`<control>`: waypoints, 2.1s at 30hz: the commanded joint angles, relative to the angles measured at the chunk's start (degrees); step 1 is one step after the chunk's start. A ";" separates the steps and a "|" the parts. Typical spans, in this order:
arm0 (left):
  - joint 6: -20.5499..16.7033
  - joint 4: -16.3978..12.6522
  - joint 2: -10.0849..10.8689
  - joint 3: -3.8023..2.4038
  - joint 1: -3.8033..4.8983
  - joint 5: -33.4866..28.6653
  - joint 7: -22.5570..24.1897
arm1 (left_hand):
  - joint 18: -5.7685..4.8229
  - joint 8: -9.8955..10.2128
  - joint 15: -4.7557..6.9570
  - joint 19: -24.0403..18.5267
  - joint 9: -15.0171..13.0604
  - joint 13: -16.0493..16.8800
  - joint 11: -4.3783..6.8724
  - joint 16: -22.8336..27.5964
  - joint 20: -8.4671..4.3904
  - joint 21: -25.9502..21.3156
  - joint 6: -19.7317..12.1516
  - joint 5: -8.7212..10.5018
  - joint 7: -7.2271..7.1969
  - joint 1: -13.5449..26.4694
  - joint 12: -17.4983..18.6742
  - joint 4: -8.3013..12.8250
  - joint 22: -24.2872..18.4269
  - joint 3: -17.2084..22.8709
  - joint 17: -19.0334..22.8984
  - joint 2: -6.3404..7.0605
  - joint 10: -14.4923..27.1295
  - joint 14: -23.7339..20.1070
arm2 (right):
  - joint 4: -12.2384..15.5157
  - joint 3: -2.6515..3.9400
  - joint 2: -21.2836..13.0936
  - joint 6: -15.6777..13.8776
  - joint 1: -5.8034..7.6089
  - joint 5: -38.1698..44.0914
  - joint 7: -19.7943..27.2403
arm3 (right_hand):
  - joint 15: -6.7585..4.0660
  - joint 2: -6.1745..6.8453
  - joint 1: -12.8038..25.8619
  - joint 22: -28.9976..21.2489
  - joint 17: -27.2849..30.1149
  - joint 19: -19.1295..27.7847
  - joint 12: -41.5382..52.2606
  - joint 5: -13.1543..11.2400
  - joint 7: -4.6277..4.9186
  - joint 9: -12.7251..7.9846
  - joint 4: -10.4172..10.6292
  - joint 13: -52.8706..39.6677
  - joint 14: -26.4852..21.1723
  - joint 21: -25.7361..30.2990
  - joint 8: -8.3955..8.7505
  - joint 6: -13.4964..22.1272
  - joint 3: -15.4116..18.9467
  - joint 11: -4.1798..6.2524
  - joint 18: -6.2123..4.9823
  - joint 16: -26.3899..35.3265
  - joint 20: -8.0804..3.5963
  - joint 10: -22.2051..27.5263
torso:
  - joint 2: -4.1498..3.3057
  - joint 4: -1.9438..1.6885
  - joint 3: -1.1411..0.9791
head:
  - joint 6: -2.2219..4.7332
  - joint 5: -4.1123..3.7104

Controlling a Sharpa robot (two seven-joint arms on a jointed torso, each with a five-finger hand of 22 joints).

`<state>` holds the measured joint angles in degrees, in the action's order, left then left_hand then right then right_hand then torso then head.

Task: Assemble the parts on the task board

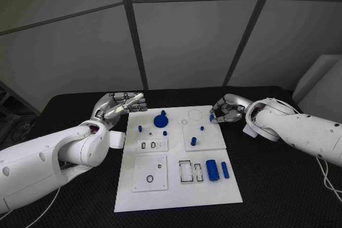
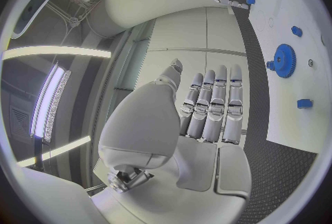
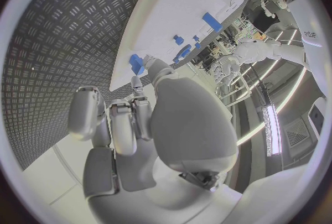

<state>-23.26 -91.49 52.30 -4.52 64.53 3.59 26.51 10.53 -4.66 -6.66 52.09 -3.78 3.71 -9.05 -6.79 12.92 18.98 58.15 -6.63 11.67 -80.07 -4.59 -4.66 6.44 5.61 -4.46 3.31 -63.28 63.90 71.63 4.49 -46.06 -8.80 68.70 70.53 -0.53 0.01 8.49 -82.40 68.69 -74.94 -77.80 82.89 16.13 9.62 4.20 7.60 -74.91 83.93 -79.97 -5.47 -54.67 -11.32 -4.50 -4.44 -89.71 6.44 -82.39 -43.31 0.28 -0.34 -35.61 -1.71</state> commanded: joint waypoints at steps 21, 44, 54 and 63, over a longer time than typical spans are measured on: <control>0.53 0.06 -0.04 -0.05 0.08 0.47 0.02 | 0.02 0.41 0.04 0.35 -0.01 0.00 0.27 0.39 0.11 -0.25 0.47 0.15 -0.07 -0.04 0.39 0.43 -0.10 -0.05 -0.09 -0.68 -0.01 0.27 | -0.75 0.02 0.84 1.17 -0.28 2.12 -1.18 | 0.31 -1.32 0.10 0.55 -14.41 -0.29 0.48 -0.19 -0.30 0.15 -0.36 -6.14 5.91 -0.20 -0.83 -2.09 -0.65 0.05 0.20 -0.05 0.10 -0.64 | -0.02 0.01 -0.04 | -0.33 0.08; 0.64 0.25 -0.06 -0.05 0.08 0.47 -0.15 | 0.02 0.43 0.04 0.37 0.00 0.00 0.27 0.41 0.10 -0.24 0.48 0.15 -0.06 -0.05 0.40 0.45 -0.11 -0.02 -0.10 -0.72 -0.01 0.29 | -0.65 0.02 1.24 -2.17 -0.30 2.29 -2.15 | -0.41 -2.80 1.04 1.45 -14.88 -0.87 1.05 0.23 -1.38 0.26 -0.18 -6.89 6.02 -0.65 -2.17 -5.04 -1.77 0.97 0.37 -0.22 -0.49 -1.34 | 0.01 -0.04 -0.04 | -0.64 -0.29; 0.65 0.27 -0.01 -0.05 0.08 0.47 -0.23 | 0.02 0.43 0.04 0.37 0.00 0.00 0.27 0.41 0.10 -0.24 0.48 0.15 -0.06 -0.05 0.40 0.45 -0.11 -0.02 -0.10 -0.72 -0.01 0.29 | 1.39 0.03 1.27 -5.48 -0.32 2.29 -2.46 | -0.98 -3.67 0.54 1.97 -15.06 -1.19 1.21 2.24 -2.00 0.26 -0.99 -7.18 6.07 -0.90 -2.80 -6.30 -3.08 1.57 0.47 -0.29 -1.06 -1.60 | 0.00 0.02 -0.08 | -0.67 -0.06; 0.61 0.46 0.12 -0.05 0.08 0.47 -0.29 | 0.01 0.47 0.05 0.39 0.00 -0.01 0.26 0.45 0.09 -0.24 0.48 0.15 -0.06 -0.05 0.43 0.48 -0.13 0.01 -0.10 -0.79 -0.01 0.31 | 8.48 0.07 0.80 -9.82 -0.28 2.82 -4.16 | -1.16 -4.07 0.44 2.29 -15.06 -1.37 1.14 3.82 -2.16 0.21 -1.53 -7.16 6.07 -1.05 -2.98 -6.71 -3.96 1.74 0.54 -0.29 -1.27 -1.59 | 0.09 -0.04 0.03 | -0.70 0.21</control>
<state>-23.25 -91.01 52.40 -4.52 64.53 3.65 26.16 10.53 -4.46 -6.66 52.09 -3.78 3.71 -9.05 -6.44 12.92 18.98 58.15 -6.63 11.67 -80.30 -4.37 -4.67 6.40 5.60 -4.51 3.08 -63.28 63.90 79.25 4.52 -45.33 -15.12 68.31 72.80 -3.61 -0.85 5.18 -81.99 70.93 -74.91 -78.94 83.87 19.76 7.52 4.32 6.01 -74.91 83.94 -80.70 -8.21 -60.92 -14.98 -3.06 -4.44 -89.71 5.30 -83.84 -43.25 0.27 -0.37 -36.33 -1.60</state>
